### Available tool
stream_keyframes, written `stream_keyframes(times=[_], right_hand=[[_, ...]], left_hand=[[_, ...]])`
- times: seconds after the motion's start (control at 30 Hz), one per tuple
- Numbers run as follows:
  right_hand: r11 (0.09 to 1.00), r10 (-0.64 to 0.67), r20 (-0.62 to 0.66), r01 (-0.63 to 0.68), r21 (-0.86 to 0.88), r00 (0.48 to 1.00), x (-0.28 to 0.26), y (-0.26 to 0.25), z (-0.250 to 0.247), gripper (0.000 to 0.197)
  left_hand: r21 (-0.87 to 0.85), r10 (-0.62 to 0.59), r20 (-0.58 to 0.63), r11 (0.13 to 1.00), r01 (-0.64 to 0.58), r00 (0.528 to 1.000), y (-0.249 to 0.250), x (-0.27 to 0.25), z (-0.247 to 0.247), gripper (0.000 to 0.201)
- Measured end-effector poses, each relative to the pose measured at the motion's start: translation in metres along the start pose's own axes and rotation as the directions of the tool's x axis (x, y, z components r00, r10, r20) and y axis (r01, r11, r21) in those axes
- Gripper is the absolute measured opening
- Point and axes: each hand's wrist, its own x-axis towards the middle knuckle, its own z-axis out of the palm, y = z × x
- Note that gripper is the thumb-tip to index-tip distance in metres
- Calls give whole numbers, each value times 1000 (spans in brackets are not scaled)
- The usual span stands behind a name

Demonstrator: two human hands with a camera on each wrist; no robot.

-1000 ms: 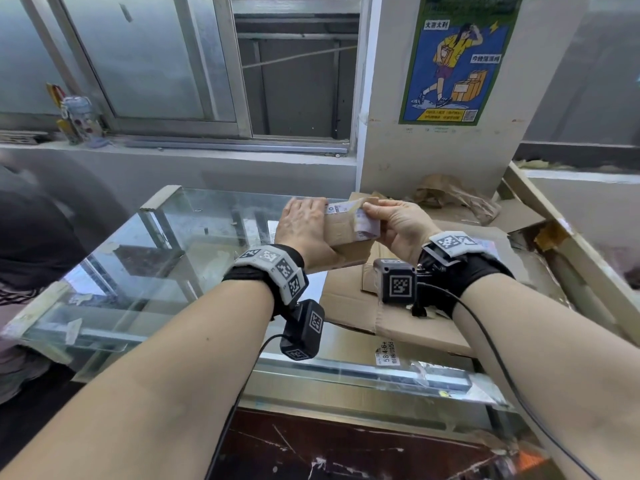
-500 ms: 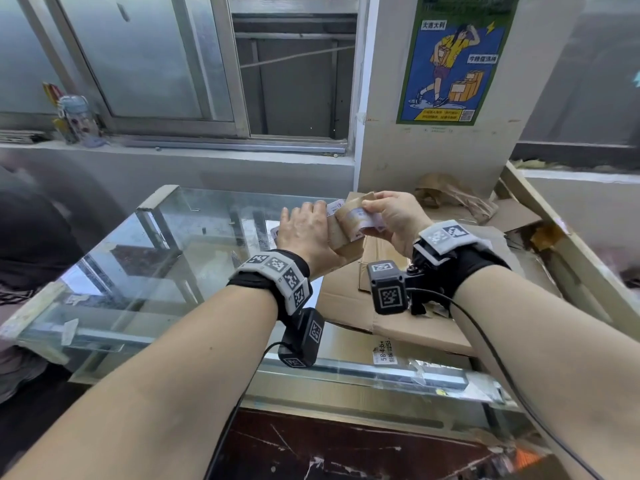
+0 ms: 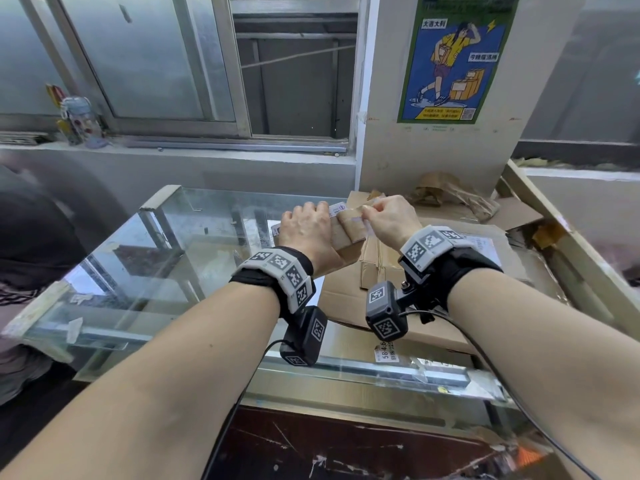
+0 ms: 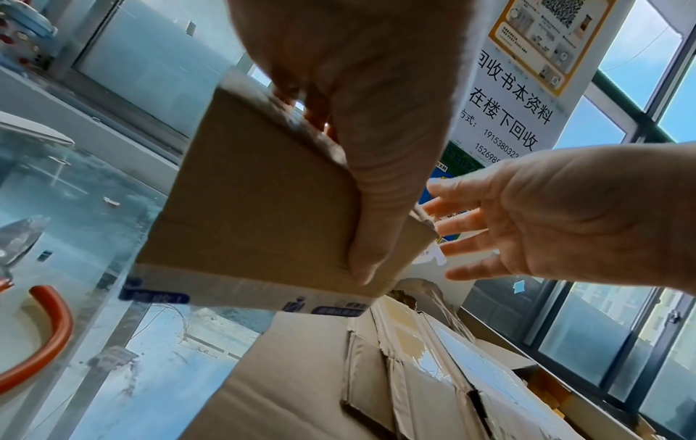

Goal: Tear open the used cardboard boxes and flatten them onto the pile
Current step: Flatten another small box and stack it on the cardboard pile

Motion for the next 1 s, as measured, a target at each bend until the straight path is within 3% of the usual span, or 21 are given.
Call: stream_keyframes(times=[0.1, 0.2, 0.3, 0.4, 0.67, 1.0], right_hand=[[984, 24, 56, -14, -176, 998, 0, -6, 2, 55], [963, 4, 22, 2, -269, 1000, 1, -8, 6, 65], [967, -58, -47, 44, -251, 997, 1, -10, 7, 53], [967, -104, -37, 93, -237, 994, -3, -13, 7, 37], [971, -159, -50, 147, -188, 986, -3, -11, 12, 30], [995, -95, -41, 96, 9, 995, -2, -5, 6, 30]], left_hand=[[13, -15, -32, 1000, 15, 999, 0, 0, 1, 83], [37, -14, -83, 999, 17, 996, 3, 0, 0, 80], [74, -12, -95, 997, 19, 995, 5, 0, 0, 77], [95, -18, -81, 995, 26, 997, 6, 2, -1, 77], [81, -33, -72, 996, 39, 997, 6, 3, -1, 78], [75, -4, -41, 997, 7, 999, -1, 4, -1, 83]])
